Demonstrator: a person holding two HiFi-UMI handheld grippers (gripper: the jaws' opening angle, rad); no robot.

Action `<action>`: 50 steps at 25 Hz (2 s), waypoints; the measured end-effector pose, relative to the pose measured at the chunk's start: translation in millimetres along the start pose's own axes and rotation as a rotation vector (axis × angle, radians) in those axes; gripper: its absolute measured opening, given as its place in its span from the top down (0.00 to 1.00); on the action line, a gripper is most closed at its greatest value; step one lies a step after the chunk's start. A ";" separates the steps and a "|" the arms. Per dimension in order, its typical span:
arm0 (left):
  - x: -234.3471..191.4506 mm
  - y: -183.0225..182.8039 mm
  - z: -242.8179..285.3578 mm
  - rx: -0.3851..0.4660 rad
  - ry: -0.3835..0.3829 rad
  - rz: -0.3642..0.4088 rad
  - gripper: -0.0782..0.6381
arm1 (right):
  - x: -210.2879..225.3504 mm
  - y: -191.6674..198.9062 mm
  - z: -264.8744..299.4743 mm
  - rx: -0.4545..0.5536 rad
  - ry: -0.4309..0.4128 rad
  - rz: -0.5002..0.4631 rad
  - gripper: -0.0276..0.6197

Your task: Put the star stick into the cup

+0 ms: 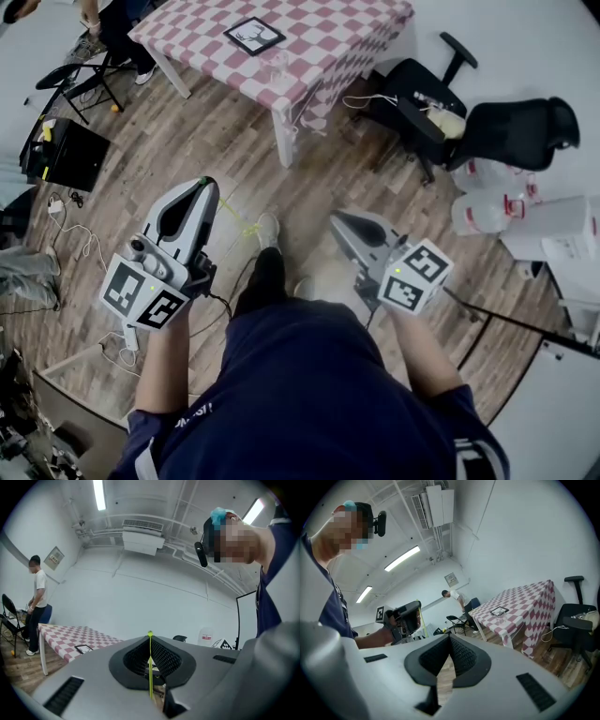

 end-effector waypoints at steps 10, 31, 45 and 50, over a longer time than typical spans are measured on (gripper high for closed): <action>-107.8 10.1 71.1 -0.005 0.011 -0.028 0.84 | 68.4 -13.3 100.3 -0.041 0.010 0.021 0.93; -315.6 22.2 196.4 -0.045 0.061 -0.149 0.85 | 171.1 -60.1 283.4 -0.072 0.125 0.048 0.93; -346.8 32.9 272.9 -0.042 0.021 -0.148 0.85 | 234.3 -78.0 302.0 -0.096 0.110 0.103 0.93; -356.1 44.8 301.7 -0.037 -0.028 -0.134 0.85 | 268.1 -83.2 301.8 -0.120 0.086 0.119 0.93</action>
Point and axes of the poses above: the fingertips, and each gripper's own axes: z forward along the fingers, x to its right, y out of its underside, the point moved 4 cm from there along -z, backward along the fingers, and after that the axes turned 13 degrees about x, right-handed, at the moved point
